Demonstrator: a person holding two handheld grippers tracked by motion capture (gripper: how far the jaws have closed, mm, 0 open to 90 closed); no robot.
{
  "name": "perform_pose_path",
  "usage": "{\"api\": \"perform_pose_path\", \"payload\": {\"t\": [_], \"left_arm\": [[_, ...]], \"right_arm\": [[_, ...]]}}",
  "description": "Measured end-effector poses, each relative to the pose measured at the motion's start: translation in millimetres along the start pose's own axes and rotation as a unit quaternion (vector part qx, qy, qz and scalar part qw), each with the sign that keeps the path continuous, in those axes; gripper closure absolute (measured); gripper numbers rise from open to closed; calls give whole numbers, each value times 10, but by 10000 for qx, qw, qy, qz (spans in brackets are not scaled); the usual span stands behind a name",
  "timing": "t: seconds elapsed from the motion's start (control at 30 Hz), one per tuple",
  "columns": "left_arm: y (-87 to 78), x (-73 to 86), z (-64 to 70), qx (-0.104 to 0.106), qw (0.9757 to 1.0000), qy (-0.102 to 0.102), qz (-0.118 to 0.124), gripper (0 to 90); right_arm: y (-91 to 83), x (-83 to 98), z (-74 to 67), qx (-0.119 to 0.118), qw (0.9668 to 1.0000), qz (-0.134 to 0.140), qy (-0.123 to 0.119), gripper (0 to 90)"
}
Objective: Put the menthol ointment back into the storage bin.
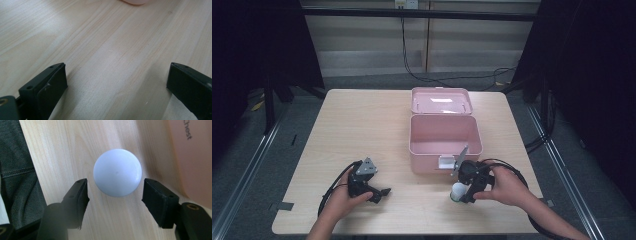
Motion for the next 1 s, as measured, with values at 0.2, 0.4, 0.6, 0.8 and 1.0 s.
{"api": "perform_pose_path", "payload": {"t": [0.2, 0.4, 0.6, 0.8, 1.0], "left_arm": [[0, 0, 0, 2, 10000, 0, 3, 24], [1, -2, 0, 2, 10000, 4, 7, 23], [1, -1, 0, 2, 10000, 1, 7, 24], [0, 0, 0, 1, 10000, -1, 2, 24], [0, 0, 0, -1, 10000, 1, 1, 23]], "right_arm": [[19, -74, 2, -19, 10000, 29, -69, 414], [4, -126, -6, -2, 10000, 31, -67, 447], [11, -146, -1, 54, 9999, -109, -49, 498], [3, -147, 9, 52, 9998, -190, -74, 505], [-80, -154, 1, 11, 9999, -155, -25, 505]]}}
Point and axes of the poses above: each handheld gripper's, and its own axes: y roughly forward along the jaws, x roughly out of its underside, z roughly to its right, the point moved 8 cm from there along y, roughly forward along the jaws, and after that the axes turned 3 degrees about x, right-handed, at the moved point
